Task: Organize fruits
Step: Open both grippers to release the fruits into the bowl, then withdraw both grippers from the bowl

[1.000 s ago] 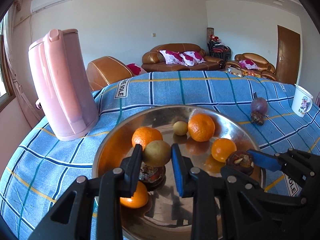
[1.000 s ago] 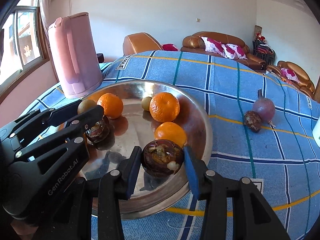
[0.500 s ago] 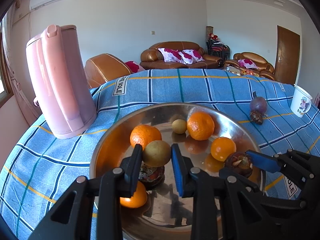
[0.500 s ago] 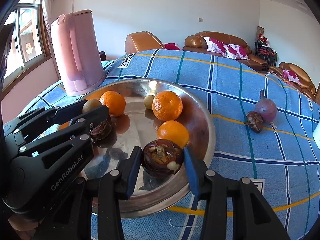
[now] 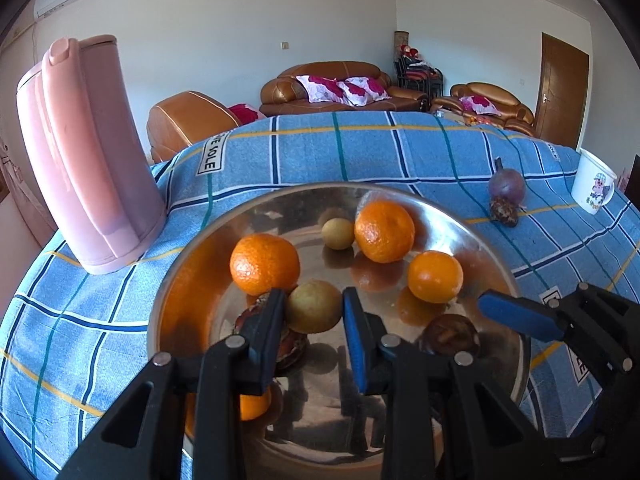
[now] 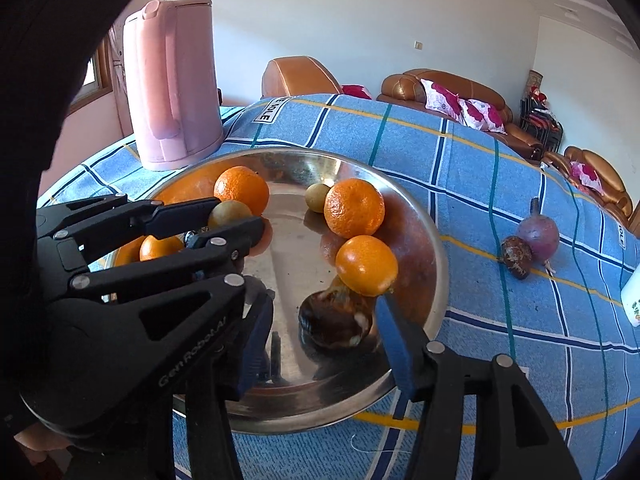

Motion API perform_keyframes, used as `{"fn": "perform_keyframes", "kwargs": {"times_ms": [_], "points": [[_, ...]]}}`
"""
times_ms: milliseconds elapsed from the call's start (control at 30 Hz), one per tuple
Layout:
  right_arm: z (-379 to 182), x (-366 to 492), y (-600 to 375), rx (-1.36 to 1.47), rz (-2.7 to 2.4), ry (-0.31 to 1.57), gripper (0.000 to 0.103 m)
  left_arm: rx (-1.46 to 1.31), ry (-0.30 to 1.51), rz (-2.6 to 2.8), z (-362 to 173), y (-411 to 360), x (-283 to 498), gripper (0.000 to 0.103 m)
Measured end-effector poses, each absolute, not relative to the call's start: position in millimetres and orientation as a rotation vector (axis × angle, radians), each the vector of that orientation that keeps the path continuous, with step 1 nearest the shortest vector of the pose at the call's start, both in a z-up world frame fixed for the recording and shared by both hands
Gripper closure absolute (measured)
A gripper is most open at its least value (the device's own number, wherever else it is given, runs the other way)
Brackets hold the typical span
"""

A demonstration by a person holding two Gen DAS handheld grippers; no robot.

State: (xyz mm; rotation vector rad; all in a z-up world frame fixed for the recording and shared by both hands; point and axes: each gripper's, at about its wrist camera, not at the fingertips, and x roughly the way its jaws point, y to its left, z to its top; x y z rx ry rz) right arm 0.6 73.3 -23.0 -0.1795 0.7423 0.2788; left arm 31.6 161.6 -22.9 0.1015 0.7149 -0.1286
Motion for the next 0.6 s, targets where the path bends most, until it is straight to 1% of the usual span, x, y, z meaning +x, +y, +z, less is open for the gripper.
{"fn": "perform_keyframes", "kwargs": {"times_ms": [67, 133, 200, 233, 267, 333, 367, 433, 600], "points": [[-23, -1, 75, -0.189, 0.281, 0.734, 0.044, 0.098, 0.730, -0.128, -24, 162, 34, 0.071], [-23, 0, 74, -0.187, 0.281, 0.738, 0.039, 0.101, 0.732, -0.125, -25, 162, 34, 0.069], [-23, 1, 72, -0.180, 0.280, 0.740, 0.037, 0.102, 0.732, -0.113, -25, 162, 35, 0.063], [-24, 1, 72, -0.180, 0.274, 0.742, 0.037, 0.100, 0.736, -0.097, -25, 164, 37, 0.053], [-24, 2, 71, -0.177, 0.271, 0.747, 0.037, 0.094, 0.735, -0.088, -25, 165, 37, 0.036], [-24, 2, 70, -0.170, 0.278, 0.748, 0.035, 0.076, 0.740, -0.064, -25, 171, 39, 0.010], [-24, 2, 70, -0.171, 0.280, 0.744, 0.035, 0.070, 0.729, -0.069, -24, 172, 37, 0.006], [-23, -1, 69, -0.171, 0.278, 0.729, 0.031, 0.077, 0.706, -0.072, -21, 171, 33, 0.000], [-23, -1, 69, -0.173, 0.276, 0.726, 0.030, 0.078, 0.702, -0.064, -20, 170, 33, 0.000]]}}
